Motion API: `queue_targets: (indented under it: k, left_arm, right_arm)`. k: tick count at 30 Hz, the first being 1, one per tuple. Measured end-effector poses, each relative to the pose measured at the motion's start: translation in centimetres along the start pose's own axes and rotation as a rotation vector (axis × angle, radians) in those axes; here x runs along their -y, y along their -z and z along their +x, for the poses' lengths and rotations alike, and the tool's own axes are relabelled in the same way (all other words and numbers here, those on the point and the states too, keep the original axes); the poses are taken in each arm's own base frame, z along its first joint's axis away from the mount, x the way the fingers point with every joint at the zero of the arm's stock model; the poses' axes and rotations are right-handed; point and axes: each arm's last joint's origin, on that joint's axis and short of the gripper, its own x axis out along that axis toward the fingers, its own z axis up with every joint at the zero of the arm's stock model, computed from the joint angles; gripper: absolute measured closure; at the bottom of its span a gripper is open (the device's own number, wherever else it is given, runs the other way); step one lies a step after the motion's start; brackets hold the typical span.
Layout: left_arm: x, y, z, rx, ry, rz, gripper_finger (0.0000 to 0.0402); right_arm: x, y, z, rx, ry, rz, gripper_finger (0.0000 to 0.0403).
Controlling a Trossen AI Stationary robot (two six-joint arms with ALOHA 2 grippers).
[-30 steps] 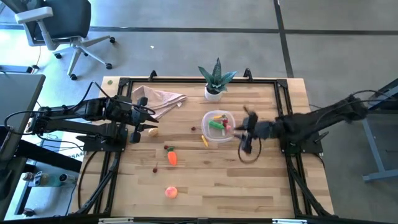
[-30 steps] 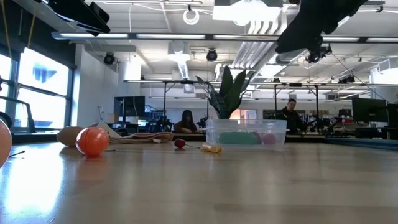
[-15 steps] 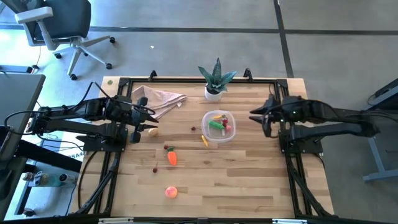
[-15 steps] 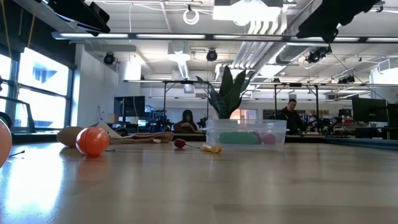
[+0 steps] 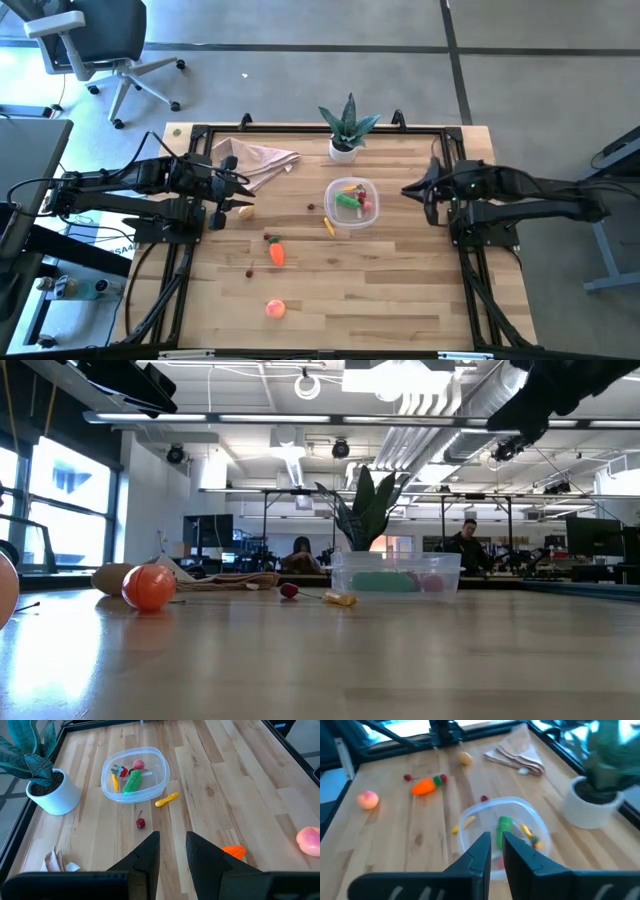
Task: Pick and placing Produce into tupperware
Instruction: Put the potato into the transparent bin
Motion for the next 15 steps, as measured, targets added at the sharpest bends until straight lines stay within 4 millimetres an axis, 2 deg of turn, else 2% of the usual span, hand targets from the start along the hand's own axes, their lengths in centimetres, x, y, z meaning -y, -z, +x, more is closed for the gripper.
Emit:
queue_targets:
  k: [4, 15]
  left_arm:
    - [0.0, 0.0, 0.0, 0.000, 0.000, 0.000, 0.0318]
    - [0.0, 0.0, 0.0, 0.000, 0.000, 0.000, 0.0318]
  right_arm:
    - [0.1, 2.0, 1.4, 0.042, -0.036, -0.017, 0.0367]
    - [0.5, 2.8, 0.7, 0.042, 0.001, -0.007, 0.0368]
